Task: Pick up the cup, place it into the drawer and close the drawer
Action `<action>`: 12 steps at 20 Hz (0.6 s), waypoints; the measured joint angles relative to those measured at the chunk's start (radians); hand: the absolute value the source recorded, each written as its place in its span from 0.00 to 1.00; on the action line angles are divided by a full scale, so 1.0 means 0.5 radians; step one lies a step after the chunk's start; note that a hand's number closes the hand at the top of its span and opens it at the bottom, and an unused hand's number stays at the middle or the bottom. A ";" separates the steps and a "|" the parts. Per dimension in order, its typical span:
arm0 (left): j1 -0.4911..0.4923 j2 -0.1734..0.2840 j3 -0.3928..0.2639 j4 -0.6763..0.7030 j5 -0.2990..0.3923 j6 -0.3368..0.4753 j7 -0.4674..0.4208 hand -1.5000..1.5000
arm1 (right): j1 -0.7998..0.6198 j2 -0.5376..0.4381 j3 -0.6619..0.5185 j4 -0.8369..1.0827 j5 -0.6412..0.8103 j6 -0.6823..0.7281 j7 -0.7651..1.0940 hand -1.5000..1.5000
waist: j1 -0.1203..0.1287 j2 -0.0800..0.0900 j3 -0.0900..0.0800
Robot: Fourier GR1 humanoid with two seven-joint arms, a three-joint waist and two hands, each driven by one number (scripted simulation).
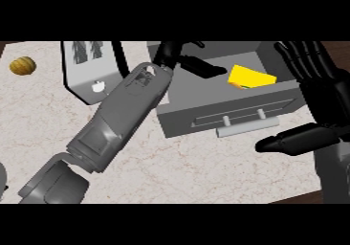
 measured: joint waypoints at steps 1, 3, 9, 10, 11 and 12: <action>0.015 0.000 0.001 -0.016 0.035 0.009 -0.021 0.00 | -0.011 0.011 0.019 0.006 -0.033 0.029 0.002 0.00 | -0.008 0.001 0.000; 0.032 0.000 0.013 -0.058 0.112 0.010 -0.067 0.00 | -0.027 0.026 0.067 0.018 -0.092 0.099 0.002 1.00 | -0.019 0.003 -0.001; 0.061 0.000 0.076 -0.174 0.341 -0.035 -0.276 0.00 | -0.028 -0.006 0.245 0.031 -0.300 0.417 0.056 1.00 | -0.007 -0.005 -0.003; 0.065 0.000 0.083 -0.186 0.375 -0.028 -0.308 0.00 | -0.020 -0.033 0.280 0.029 -0.310 0.469 0.084 1.00 | 0.001 -0.010 -0.004; 0.060 0.000 0.097 -0.191 0.404 -0.011 -0.334 0.00 | -0.004 -0.073 0.322 0.022 -0.300 0.529 0.111 1.00 | 0.013 -0.016 -0.004; 0.070 0.000 0.101 -0.193 0.426 -0.003 -0.369 0.00 | 0.013 -0.112 0.365 0.014 -0.281 0.581 0.143 1.00 | 0.029 -0.022 -0.005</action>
